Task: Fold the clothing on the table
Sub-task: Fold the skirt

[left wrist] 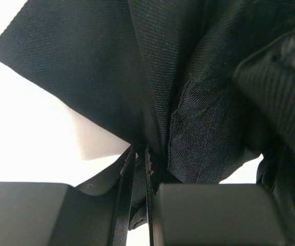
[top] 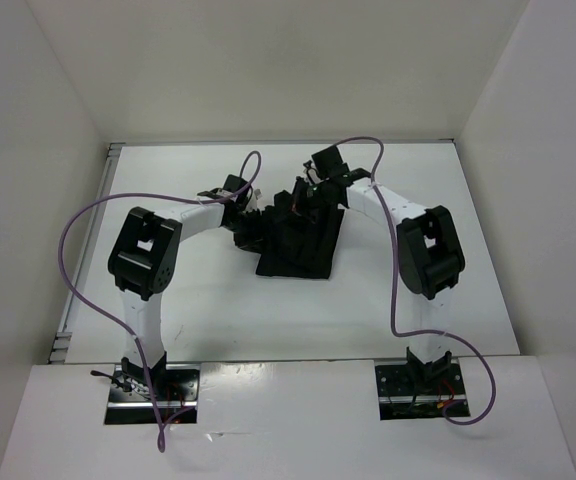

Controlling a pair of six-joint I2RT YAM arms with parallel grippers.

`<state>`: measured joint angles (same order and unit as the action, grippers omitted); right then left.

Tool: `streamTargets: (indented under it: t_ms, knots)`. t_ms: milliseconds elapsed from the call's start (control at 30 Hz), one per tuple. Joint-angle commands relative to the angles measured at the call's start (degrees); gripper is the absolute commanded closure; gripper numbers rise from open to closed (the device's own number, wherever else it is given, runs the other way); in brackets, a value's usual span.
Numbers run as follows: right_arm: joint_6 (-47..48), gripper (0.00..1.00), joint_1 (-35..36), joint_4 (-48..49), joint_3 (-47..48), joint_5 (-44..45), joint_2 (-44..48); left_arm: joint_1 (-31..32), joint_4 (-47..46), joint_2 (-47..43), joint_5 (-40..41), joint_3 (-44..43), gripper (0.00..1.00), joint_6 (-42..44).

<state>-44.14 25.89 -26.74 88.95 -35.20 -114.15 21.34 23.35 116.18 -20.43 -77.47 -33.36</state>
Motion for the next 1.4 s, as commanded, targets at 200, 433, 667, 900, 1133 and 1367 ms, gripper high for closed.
streamTargets:
  t_ms: [200, 433, 667, 900, 1133, 1367]
  knots:
    - [-4.10, 0.45, 2.41, 9.05, -0.61, -9.52, -0.02, -0.95, 1.17, 0.10, 0.91, -1.01, 0.80, -0.03]
    - [-3.07, 0.28, 0.13, 6.98, 1.76, -7.52, 11.65, -5.87, 9.84, -12.98, 11.96, -5.66, 0.71, 1.36]
    - [1.34, 0.54, -6.02, 3.01, -7.53, -3.21, 19.39, -5.09, 13.66, -22.56, -1.47, -10.68, 0.78, 6.29]
    - [3.00, 0.56, -9.98, 4.07, -13.45, -4.78, 19.93, -3.24, 0.99, -19.07, -22.11, 3.28, 0.81, 3.30]
    - [3.53, 0.56, -15.42, 3.36, -17.39, -6.45, 22.47, -3.24, -2.25, -14.33, -17.20, 13.92, 0.81, 3.92]
    - [4.23, 0.52, -19.56, 4.59, -20.57, -9.17, 25.30, -3.24, -4.55, -5.01, -15.18, 13.50, 0.81, 3.92]
